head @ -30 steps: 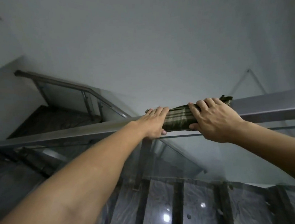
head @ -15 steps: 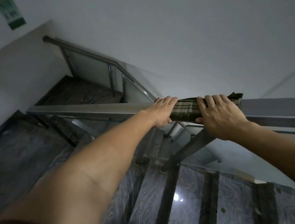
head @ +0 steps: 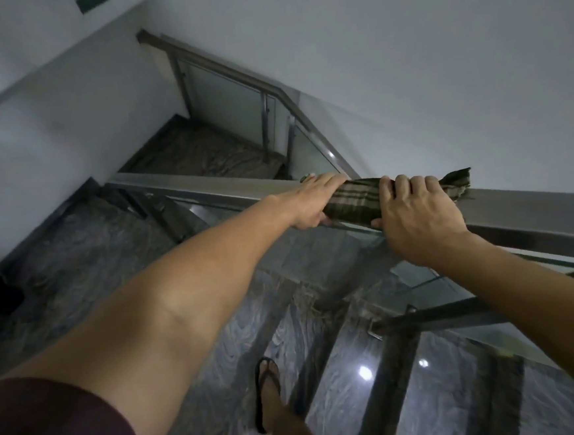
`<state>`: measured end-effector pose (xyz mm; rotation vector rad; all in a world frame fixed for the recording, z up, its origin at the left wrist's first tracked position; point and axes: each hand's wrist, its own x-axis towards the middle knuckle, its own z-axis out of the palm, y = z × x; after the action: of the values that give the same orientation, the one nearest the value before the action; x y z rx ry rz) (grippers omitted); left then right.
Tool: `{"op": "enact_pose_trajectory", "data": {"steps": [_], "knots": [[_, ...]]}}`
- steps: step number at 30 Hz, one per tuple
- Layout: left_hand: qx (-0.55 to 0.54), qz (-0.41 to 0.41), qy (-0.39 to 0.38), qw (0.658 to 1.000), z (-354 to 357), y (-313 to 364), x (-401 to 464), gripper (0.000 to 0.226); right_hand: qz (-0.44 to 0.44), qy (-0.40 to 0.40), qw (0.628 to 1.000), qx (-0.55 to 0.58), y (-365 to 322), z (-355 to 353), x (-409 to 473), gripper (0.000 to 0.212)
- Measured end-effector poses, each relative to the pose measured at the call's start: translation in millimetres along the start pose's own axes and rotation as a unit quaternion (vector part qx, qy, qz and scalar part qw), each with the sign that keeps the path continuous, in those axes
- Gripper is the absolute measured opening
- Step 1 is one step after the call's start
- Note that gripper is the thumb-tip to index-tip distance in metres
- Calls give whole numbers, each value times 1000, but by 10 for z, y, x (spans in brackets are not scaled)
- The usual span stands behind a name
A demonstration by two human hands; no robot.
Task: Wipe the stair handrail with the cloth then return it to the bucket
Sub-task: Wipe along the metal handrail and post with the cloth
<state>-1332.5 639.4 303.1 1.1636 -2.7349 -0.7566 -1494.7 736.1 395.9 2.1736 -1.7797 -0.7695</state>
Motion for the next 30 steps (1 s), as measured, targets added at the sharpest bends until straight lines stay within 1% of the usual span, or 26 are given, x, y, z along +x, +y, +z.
{"op": "enact_pose_trajectory", "data": {"steps": [6,11,15,19,21,23,25,30], "knots": [[9,2,-1,1000,197,-1081,-124,80,-9,-6,1000,13,-808,13,684,62],[1,11,15,1000,303,-1865,-205,78,-16,-5,1000,18,-1371,43,1204,62],[-27,17,19,999,410,-2525,-258,79,-27,11,1000,11,-1828,69,1603,64],[-74,20,31,997,635,-3171,-386,88,-30,35,999,-3,-2278,200,1986,69],[-64,36,63,995,724,-3435,-488,86,-49,28,998,-9,-2473,220,2183,68],[-45,51,96,993,779,-3637,-587,78,-55,23,998,-14,-2627,233,2336,67],[-33,65,103,992,813,-3881,-606,74,-52,23,998,-22,-2790,224,2480,66],[-9,92,117,989,861,-4520,-635,74,-58,19,997,-37,-3212,243,2850,70]]}}
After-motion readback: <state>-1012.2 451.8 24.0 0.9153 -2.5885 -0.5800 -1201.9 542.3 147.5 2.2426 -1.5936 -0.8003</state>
